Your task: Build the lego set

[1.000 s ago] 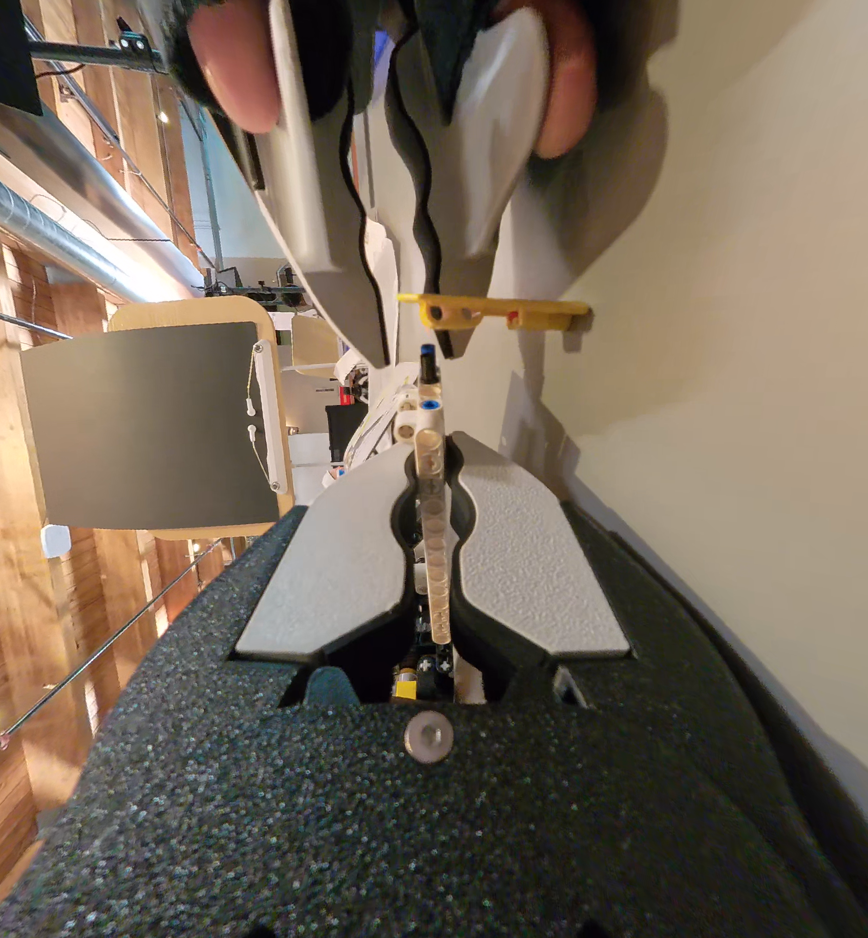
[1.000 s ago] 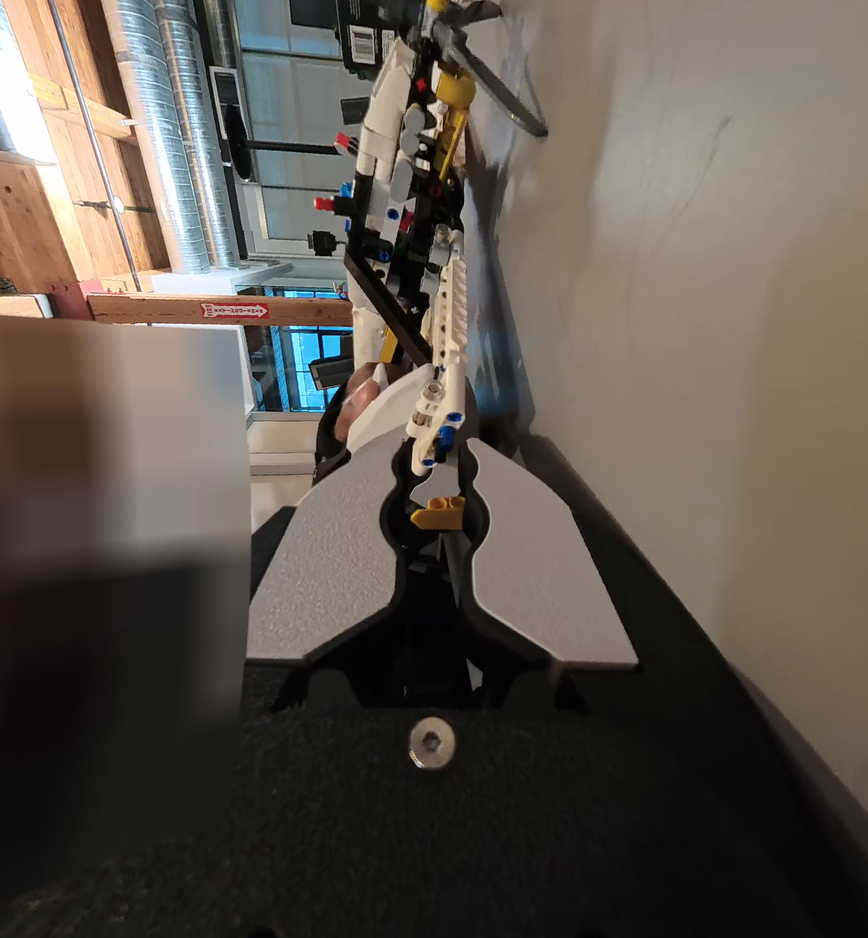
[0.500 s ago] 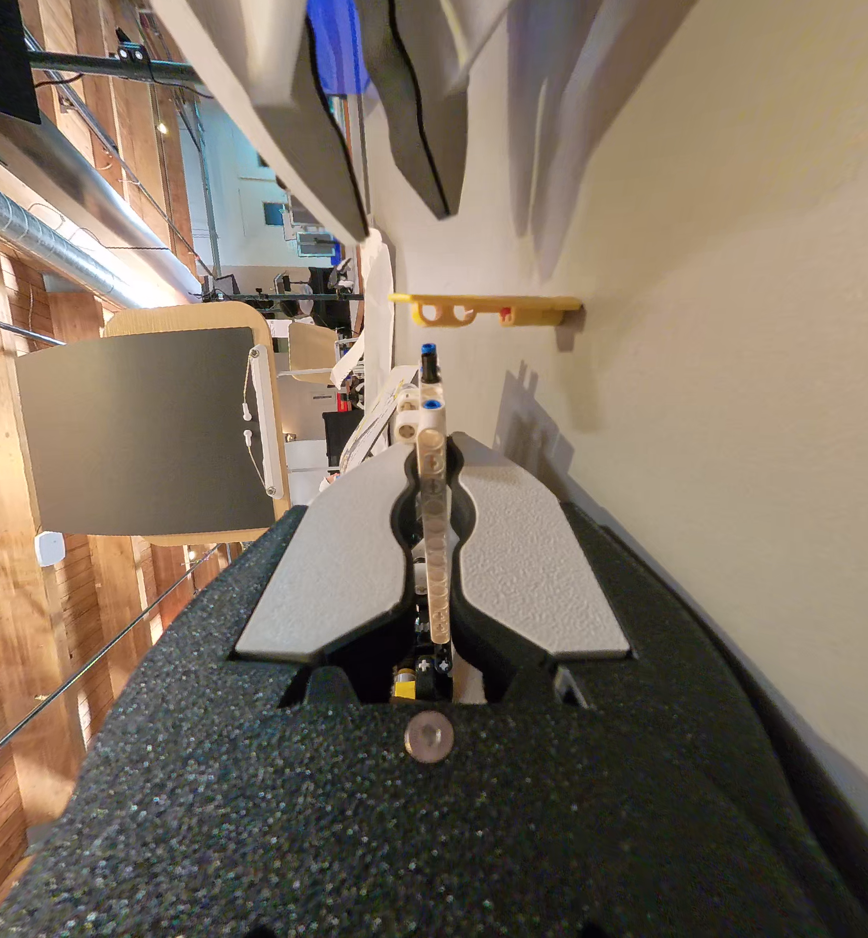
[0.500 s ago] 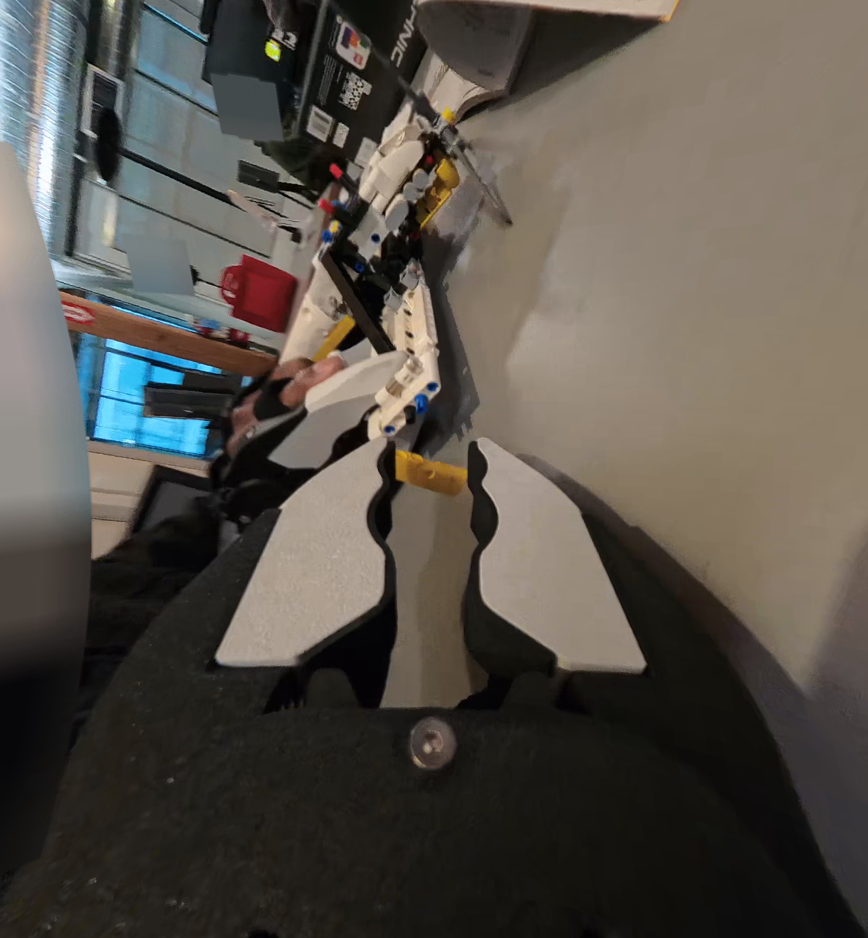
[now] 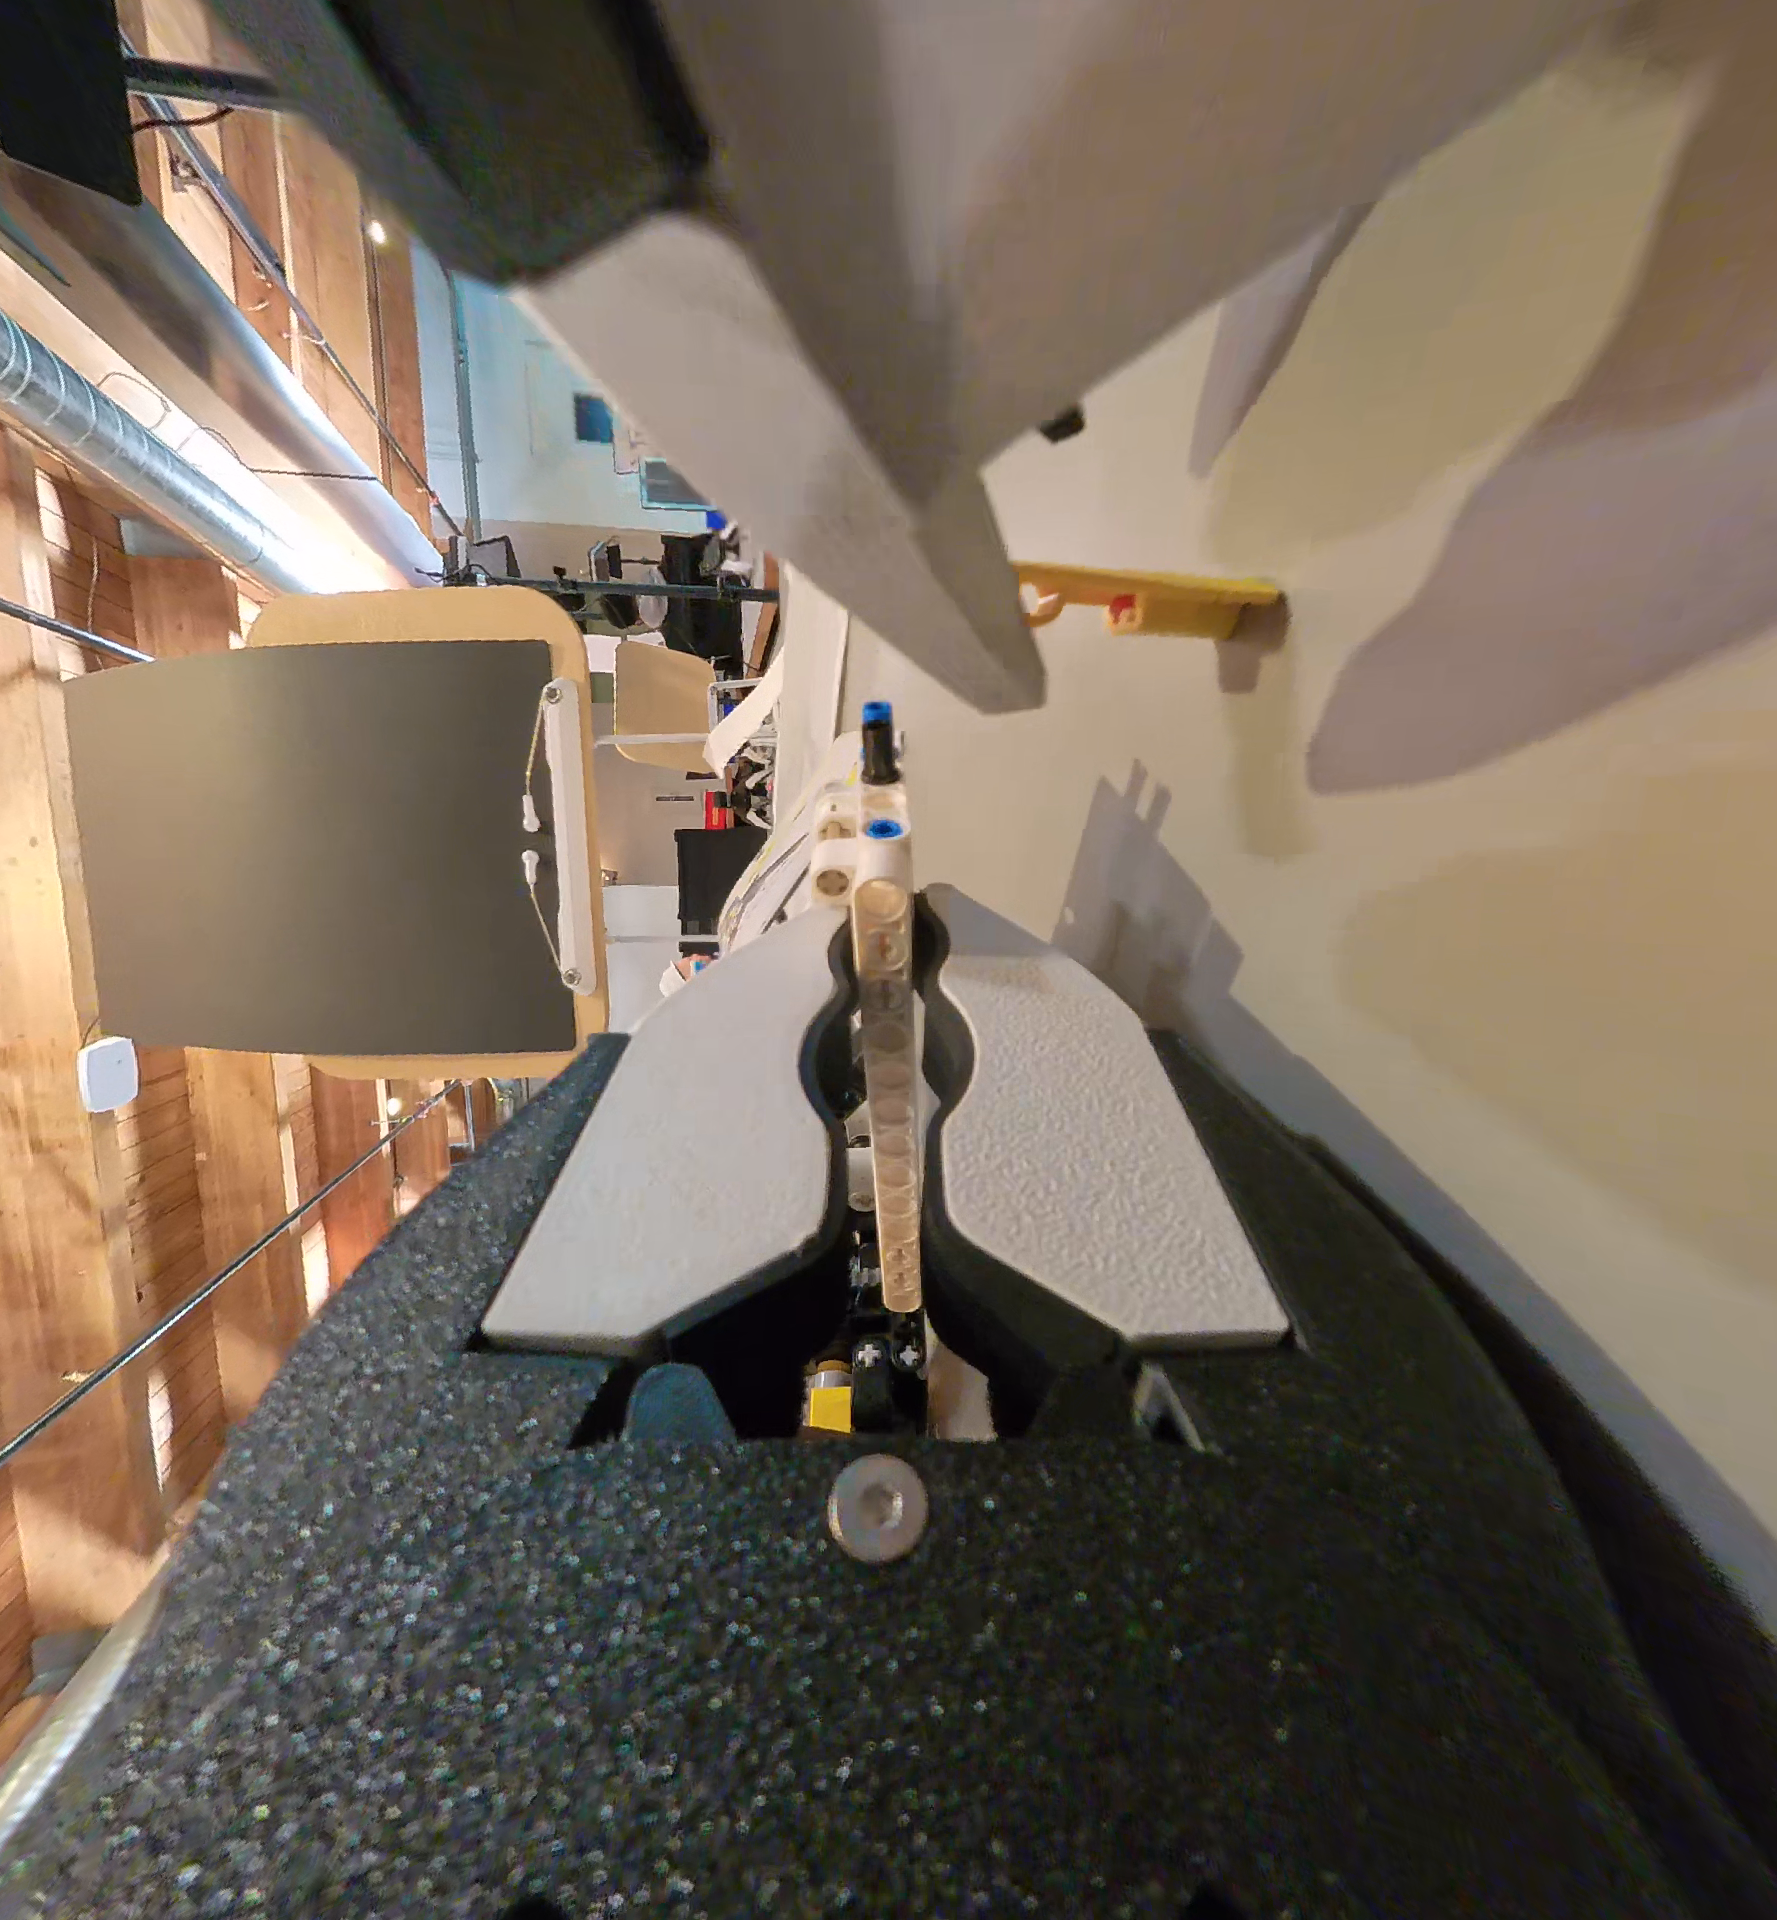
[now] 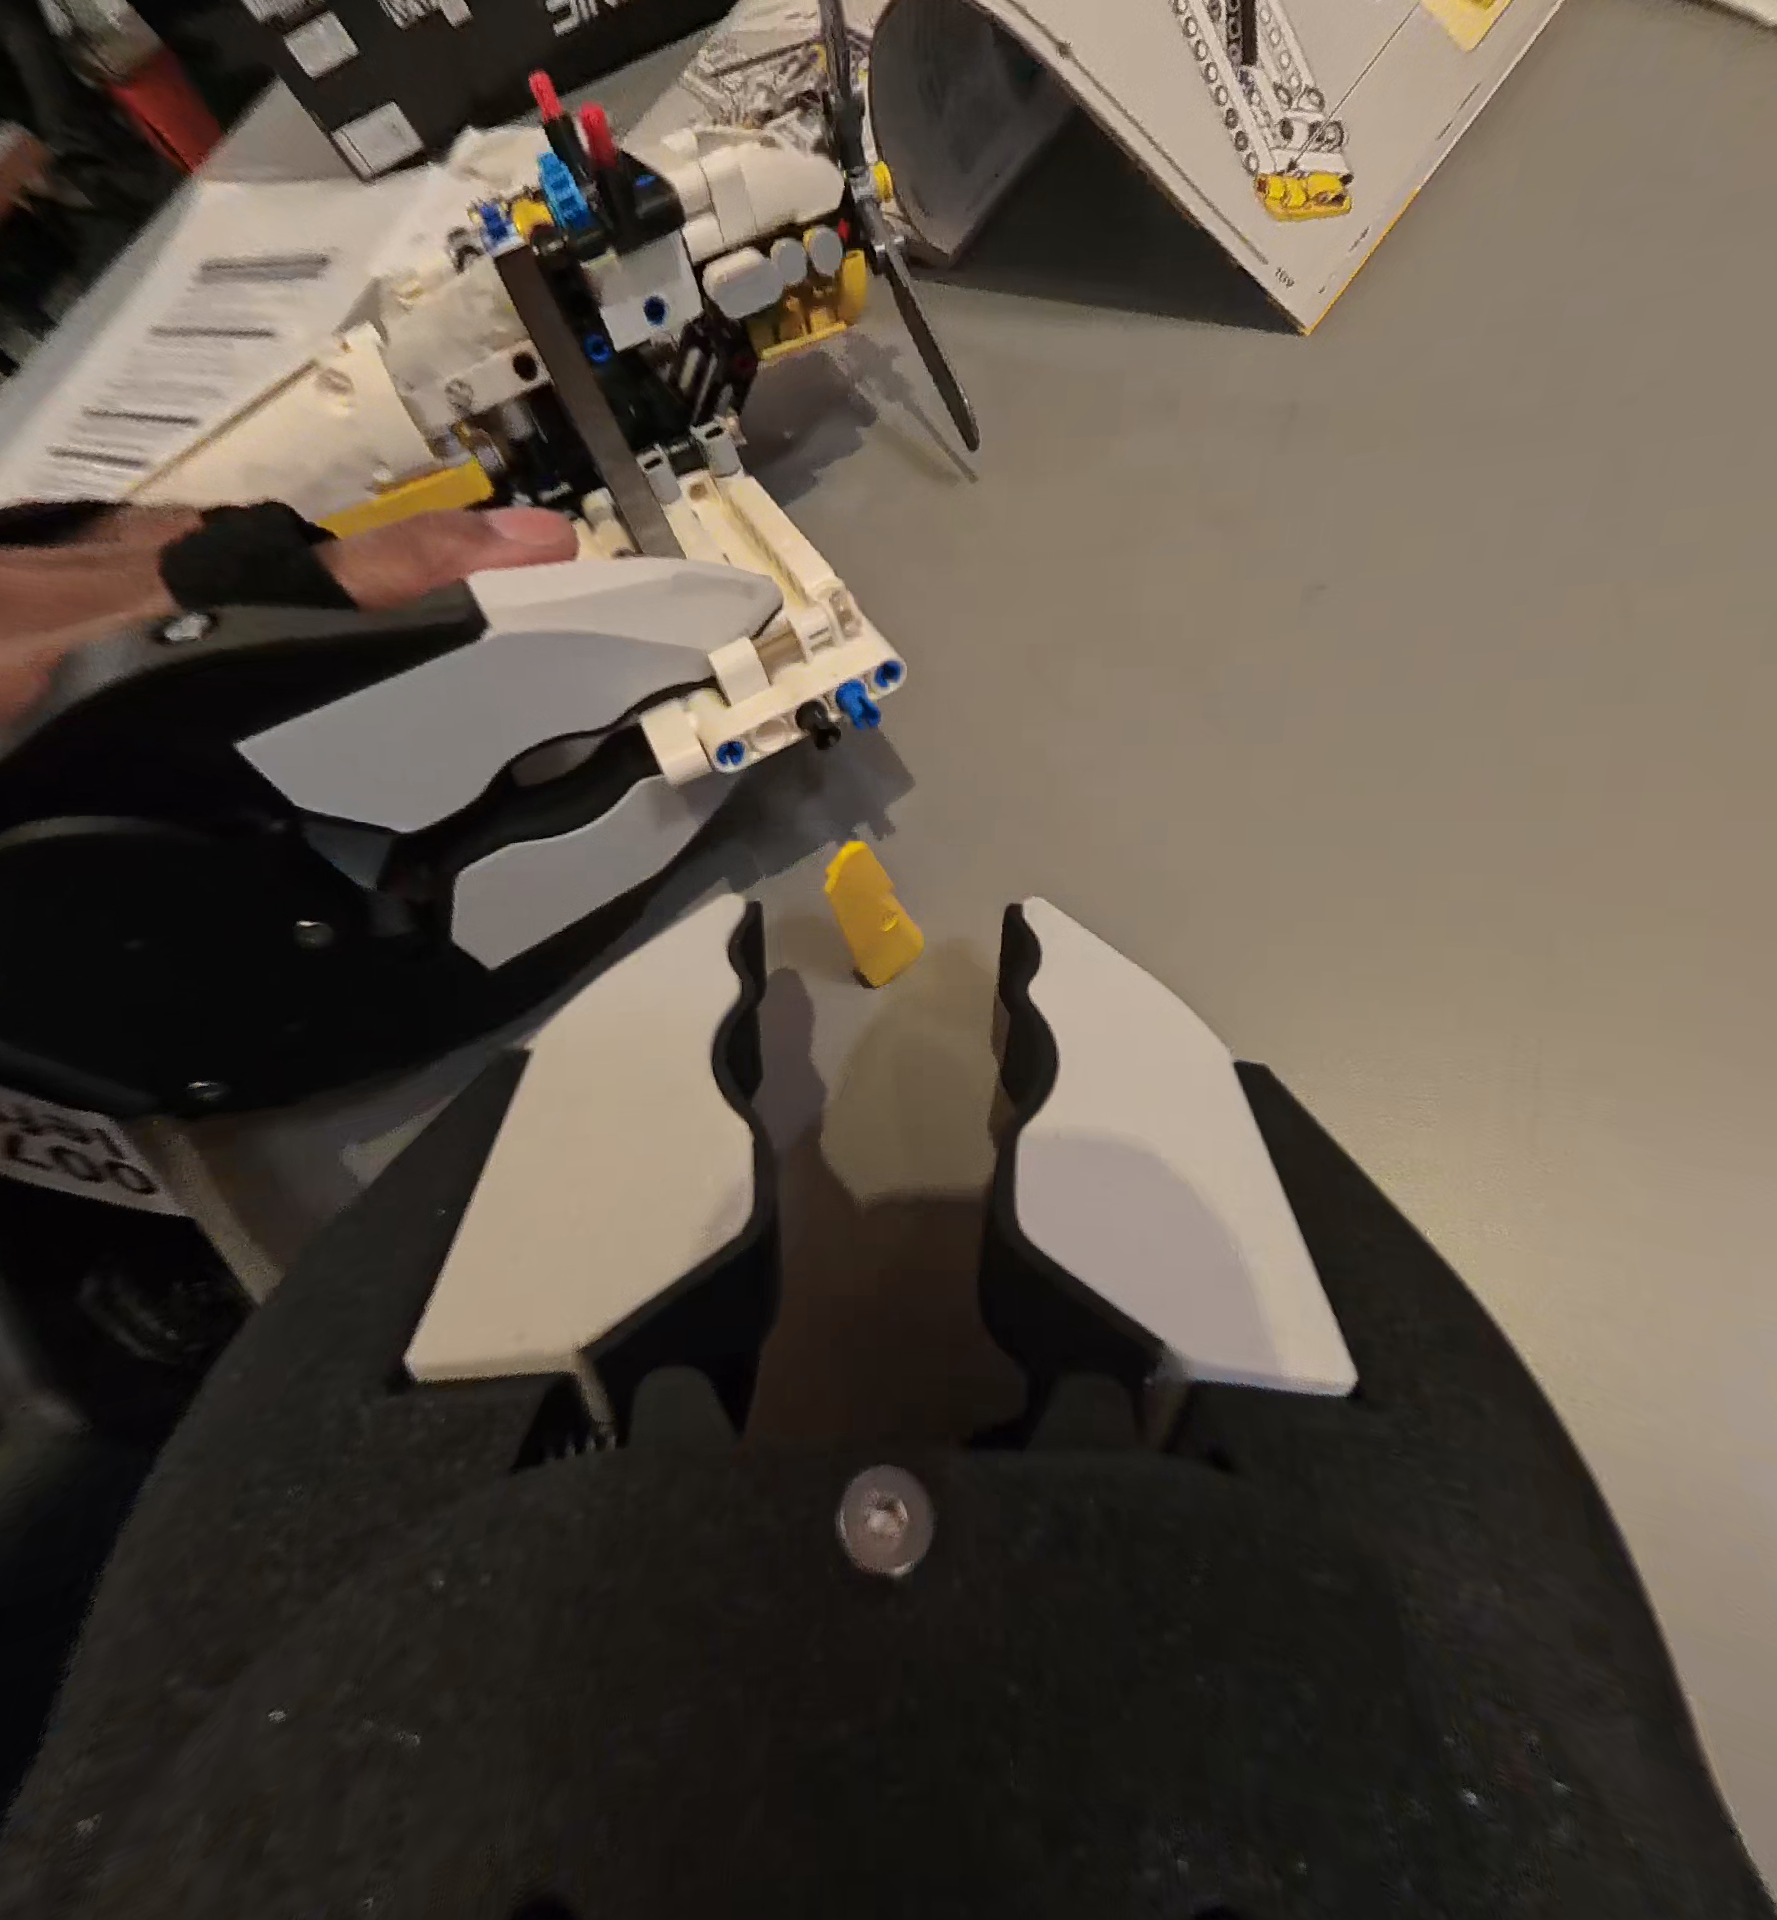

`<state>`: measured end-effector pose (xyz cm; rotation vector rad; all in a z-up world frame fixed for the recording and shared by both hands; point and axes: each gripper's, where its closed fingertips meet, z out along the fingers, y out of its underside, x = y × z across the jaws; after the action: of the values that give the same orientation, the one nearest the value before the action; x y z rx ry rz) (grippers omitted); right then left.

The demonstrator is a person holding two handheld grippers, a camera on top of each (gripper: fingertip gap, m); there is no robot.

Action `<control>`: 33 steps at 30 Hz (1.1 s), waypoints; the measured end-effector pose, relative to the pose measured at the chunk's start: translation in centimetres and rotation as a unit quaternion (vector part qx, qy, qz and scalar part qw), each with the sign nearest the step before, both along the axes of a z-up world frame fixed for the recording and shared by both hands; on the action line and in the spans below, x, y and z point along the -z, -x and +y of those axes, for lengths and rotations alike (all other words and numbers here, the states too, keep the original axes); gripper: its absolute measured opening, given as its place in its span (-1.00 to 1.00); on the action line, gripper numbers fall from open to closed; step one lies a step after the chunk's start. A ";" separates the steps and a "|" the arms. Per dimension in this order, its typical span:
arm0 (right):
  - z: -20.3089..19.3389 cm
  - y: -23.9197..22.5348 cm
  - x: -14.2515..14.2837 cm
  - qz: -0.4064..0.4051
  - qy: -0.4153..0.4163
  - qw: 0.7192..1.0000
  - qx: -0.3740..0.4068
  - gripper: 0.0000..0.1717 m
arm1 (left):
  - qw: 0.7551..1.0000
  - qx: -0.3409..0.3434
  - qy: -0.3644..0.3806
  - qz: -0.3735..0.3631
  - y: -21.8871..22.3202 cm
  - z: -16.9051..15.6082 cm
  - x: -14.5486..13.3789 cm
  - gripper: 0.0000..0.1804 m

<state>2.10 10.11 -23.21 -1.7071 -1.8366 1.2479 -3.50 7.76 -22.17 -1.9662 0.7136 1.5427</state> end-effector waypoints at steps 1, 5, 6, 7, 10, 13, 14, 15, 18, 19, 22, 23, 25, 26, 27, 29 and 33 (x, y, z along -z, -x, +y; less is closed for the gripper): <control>0.0 0.0 0.1 0.001 -0.018 1.000 0.003 -0.51 | 1.000 -0.002 -0.002 -0.001 0.0 -0.1 -0.1 -0.91; -0.4 0.2 0.4 0.001 -0.057 0.998 0.008 -0.58 | 1.000 -0.003 -0.005 -0.001 0.1 -0.5 -0.4 -0.91; -0.4 0.2 0.5 0.001 -0.070 0.998 0.010 -0.59 | 1.000 -0.003 -0.006 -0.002 0.1 -0.5 -0.5 -0.91; -0.4 0.2 0.5 0.003 -0.081 0.997 0.013 -0.61 | 1.000 -0.003 -0.007 -0.002 0.1 -0.6 -0.6 -0.91; -0.3 0.2 0.4 0.010 -0.100 0.995 0.023 -0.70 | 1.000 -0.002 -0.010 -0.003 0.1 -0.6 -0.7 -0.91; -0.3 0.2 0.4 0.013 -0.111 0.993 0.031 -0.77 | 1.000 -0.002 -0.011 -0.003 0.1 -0.6 -0.7 -0.91; -0.2 0.2 0.3 0.016 -0.113 0.993 0.034 -0.78 | 1.000 -0.001 -0.010 -0.002 0.1 -0.6 -0.7 -0.91; -0.2 0.2 0.2 0.020 -0.115 0.992 0.037 -0.79 | 1.000 0.000 -0.009 -0.002 0.0 -0.6 -0.7 -0.91; -0.3 0.3 0.1 0.025 -0.124 0.991 0.043 -0.78 | 1.000 0.002 -0.003 -0.003 -0.1 -0.3 -0.2 -0.91; -0.5 0.3 0.2 0.025 -0.126 0.991 0.042 -0.75 | 1.000 0.002 0.000 -0.002 -0.2 -0.3 -0.2 -0.91; -0.8 0.6 0.2 0.025 -0.134 0.990 0.039 -0.76 | 1.000 0.005 0.005 -0.003 -0.4 0.0 0.0 -0.91; -0.8 0.7 0.3 0.024 -0.135 0.990 0.039 -0.82 | 1.000 0.006 0.006 -0.003 -0.5 -0.1 0.1 -0.91; -0.8 0.7 0.3 0.025 -0.131 0.991 0.032 -0.89 | 1.000 0.007 0.006 -0.004 -0.5 -0.1 0.1 -0.91; -1.0 0.7 0.3 0.025 -0.122 0.992 0.022 -0.90 | 1.000 0.007 0.005 -0.005 -0.5 -0.1 0.1 -0.91; -1.2 0.6 0.2 0.026 -0.111 0.993 0.009 -0.90 | 1.000 0.008 0.005 -0.005 -0.5 -0.1 0.1 -0.91; -1.5 0.5 0.2 0.024 -0.078 0.996 -0.030 -0.90 | 1.000 0.009 0.004 -0.006 -0.5 -0.2 0.1 -0.91; -1.2 0.4 -0.5 0.003 0.055 0.992 -0.117 -0.90 | 1.000 0.017 -0.010 0.000 -0.6 -0.1 -0.3 -0.91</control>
<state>1.71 8.88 -22.66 -1.5746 -2.0473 1.4684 -2.90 7.62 -21.88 -1.9307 0.7253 1.5232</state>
